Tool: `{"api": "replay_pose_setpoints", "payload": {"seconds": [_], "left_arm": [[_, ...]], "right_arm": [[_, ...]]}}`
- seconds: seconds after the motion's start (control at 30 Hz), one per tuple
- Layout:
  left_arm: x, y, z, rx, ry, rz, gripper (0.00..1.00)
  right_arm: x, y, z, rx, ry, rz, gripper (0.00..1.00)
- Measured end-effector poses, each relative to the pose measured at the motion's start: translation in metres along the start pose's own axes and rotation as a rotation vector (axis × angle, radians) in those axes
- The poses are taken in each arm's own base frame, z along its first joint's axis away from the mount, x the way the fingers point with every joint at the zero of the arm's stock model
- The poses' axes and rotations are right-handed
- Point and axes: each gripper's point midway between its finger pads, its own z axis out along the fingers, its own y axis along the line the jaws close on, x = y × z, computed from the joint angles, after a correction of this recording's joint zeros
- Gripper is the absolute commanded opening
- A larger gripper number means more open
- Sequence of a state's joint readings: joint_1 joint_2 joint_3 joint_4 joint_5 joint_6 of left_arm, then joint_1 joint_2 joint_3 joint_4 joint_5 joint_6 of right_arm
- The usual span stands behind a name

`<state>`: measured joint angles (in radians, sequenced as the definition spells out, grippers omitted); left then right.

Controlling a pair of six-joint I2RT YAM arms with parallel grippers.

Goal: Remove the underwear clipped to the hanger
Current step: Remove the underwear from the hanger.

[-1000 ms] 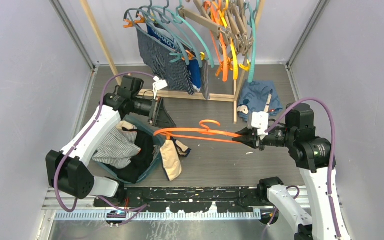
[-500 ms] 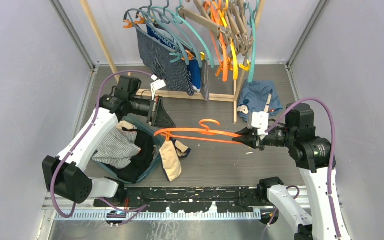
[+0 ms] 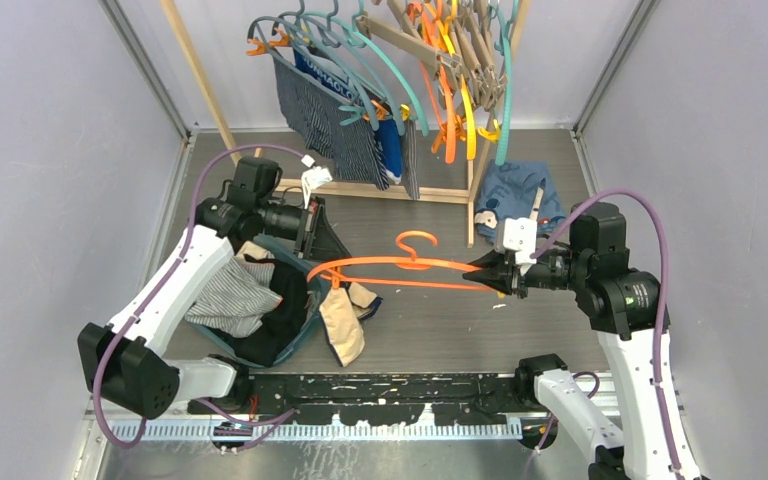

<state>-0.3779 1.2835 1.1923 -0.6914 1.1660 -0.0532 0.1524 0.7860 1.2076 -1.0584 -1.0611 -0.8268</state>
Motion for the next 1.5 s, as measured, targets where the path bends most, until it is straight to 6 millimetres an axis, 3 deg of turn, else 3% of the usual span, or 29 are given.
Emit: {"api": "replay_pose_setpoints", "payload": {"seconds": [0.53,0.93,1.5], "left_arm": [[0.007,-0.013,-0.004,0.046,0.013,0.088,0.02],[-0.001,-0.023,-0.006,0.065,0.003,0.111,0.00],[-0.005,-0.025,-0.005,0.043,-0.008,-0.102,0.00]], "right_arm": [[-0.006,-0.016,0.005,0.017,-0.027,0.051,0.01],[-0.012,-0.029,0.008,0.043,-0.045,0.054,0.01],[-0.028,-0.043,0.000,0.124,-0.065,-0.115,0.01]]}}
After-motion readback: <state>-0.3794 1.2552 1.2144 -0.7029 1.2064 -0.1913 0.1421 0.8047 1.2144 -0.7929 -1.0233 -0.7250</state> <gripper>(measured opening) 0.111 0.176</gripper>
